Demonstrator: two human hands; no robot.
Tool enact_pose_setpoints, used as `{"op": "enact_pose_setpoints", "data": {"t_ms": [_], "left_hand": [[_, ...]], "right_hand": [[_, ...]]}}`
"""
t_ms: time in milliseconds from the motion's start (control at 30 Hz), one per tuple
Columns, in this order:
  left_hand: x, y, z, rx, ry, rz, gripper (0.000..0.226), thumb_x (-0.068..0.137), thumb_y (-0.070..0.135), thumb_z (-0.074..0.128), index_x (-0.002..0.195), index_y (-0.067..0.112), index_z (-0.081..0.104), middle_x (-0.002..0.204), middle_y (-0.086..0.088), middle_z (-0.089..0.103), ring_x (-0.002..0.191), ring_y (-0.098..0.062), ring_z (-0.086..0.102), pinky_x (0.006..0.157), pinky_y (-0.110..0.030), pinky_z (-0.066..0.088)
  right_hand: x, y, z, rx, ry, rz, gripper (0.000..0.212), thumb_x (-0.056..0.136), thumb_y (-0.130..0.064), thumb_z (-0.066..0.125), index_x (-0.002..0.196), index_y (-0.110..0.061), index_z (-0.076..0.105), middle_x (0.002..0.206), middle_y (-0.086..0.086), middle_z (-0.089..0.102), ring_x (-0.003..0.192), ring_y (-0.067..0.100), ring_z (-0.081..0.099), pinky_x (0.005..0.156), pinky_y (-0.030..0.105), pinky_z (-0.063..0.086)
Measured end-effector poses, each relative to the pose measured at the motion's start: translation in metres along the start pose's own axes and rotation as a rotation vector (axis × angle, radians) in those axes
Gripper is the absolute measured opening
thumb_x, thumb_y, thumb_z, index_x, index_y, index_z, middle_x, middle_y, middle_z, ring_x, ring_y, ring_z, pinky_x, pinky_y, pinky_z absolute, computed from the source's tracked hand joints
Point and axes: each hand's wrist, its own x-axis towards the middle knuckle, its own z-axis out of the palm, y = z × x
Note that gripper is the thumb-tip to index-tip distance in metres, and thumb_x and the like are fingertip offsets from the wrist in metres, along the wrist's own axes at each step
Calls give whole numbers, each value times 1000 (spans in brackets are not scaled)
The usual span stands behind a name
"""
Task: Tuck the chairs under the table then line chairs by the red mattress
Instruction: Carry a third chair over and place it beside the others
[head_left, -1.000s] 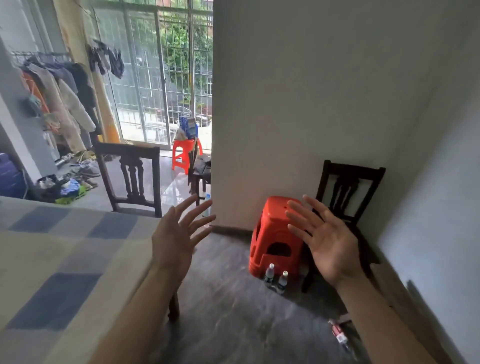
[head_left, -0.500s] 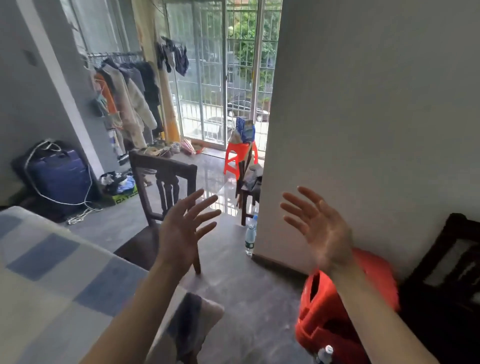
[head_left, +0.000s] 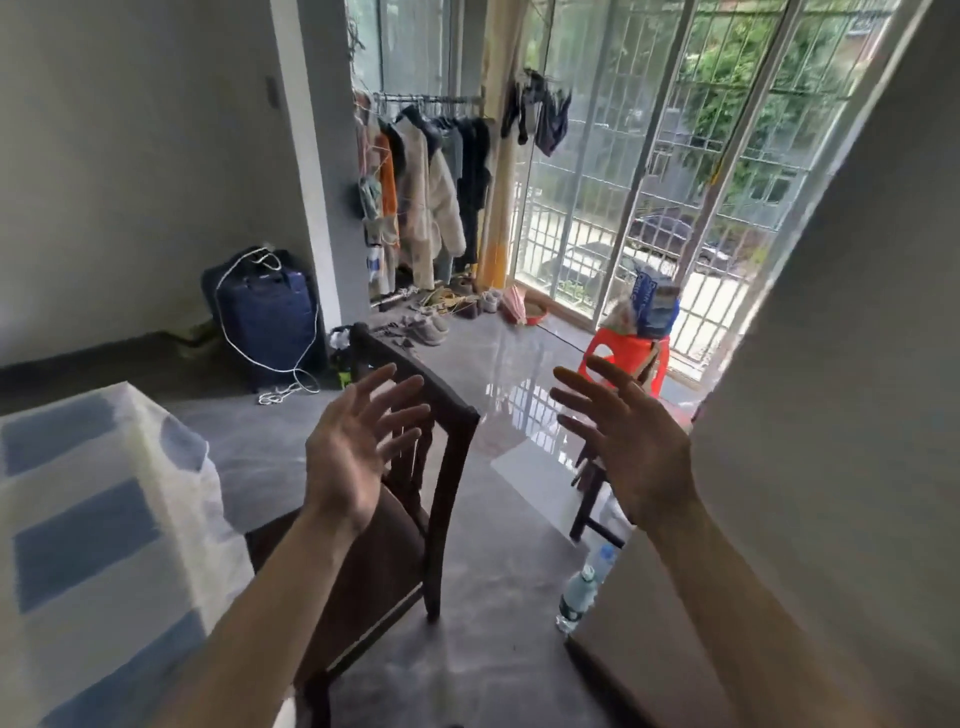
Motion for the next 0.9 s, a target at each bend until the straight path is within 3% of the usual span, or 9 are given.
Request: {"op": "enact_pose_setpoints", "data": {"t_ms": [367, 533, 800, 900], "left_hand": [[251, -64, -51, -71, 252, 61, 48, 104, 43, 34, 133, 19, 64, 132, -11, 71, 110, -29, 71, 92, -47, 46], [308, -66, -69, -38, 369, 84, 48, 102, 47, 35, 130, 24, 67, 132, -9, 71, 115, -32, 68, 98, -49, 46], [338, -79, -127, -80, 811, 219, 47, 103, 47, 35, 125, 25, 71, 133, -10, 70, 117, -33, 68, 101, -51, 44], [347, -96, -126, -74, 986, 256, 48, 103, 45, 36, 130, 20, 67, 133, -12, 70, 116, -34, 68, 101, -50, 44]], "right_hand": [[324, 94, 25, -130, -252, 180, 52, 98, -35, 38, 143, -11, 52, 140, 16, 63, 128, 38, 60, 108, 55, 45], [410, 143, 60, -105, -395, 286, 55, 99, -35, 34, 145, -10, 49, 142, 17, 61, 130, 39, 58, 108, 55, 45], [546, 254, 123, -107, -695, 484, 48, 97, -33, 38, 134, -12, 60, 136, 19, 65, 126, 39, 61, 110, 61, 38], [587, 298, 166, -106, -904, 543, 45, 103, -30, 34, 136, -12, 58, 136, 17, 66, 126, 37, 61, 110, 57, 40]]}}
